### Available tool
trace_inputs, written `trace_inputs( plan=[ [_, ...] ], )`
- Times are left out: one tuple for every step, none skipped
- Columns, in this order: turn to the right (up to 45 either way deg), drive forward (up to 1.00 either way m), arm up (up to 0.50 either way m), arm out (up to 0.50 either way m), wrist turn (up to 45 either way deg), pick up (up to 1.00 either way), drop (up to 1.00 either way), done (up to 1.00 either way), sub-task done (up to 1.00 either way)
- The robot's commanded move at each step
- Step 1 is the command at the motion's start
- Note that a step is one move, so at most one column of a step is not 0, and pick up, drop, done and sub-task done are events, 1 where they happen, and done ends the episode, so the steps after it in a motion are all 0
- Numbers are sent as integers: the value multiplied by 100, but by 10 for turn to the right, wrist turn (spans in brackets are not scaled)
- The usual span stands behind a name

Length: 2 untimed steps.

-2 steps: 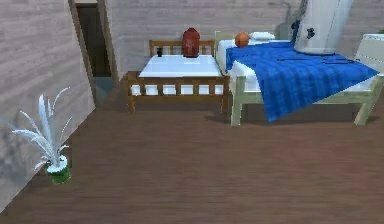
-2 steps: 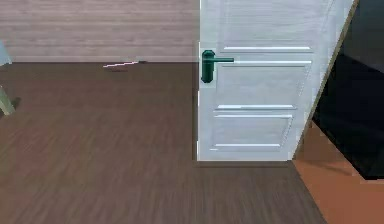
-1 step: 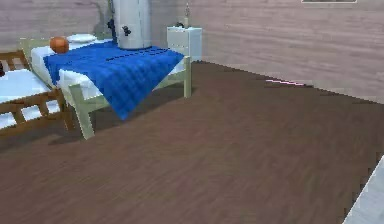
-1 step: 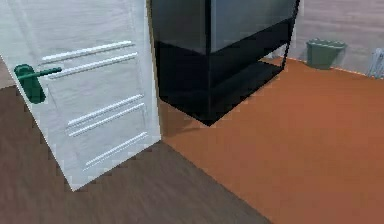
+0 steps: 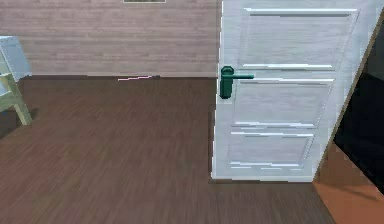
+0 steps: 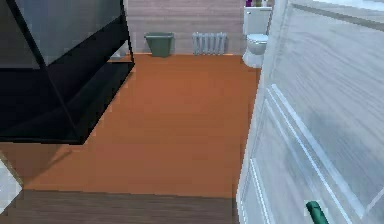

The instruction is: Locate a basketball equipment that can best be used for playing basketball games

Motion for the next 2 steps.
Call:
trace_inputs(
  plan=[
    [0,15,0,0,0,0,0,0,0],
    [-450,0,0,0,0,0,0,0,0]
  ],
)
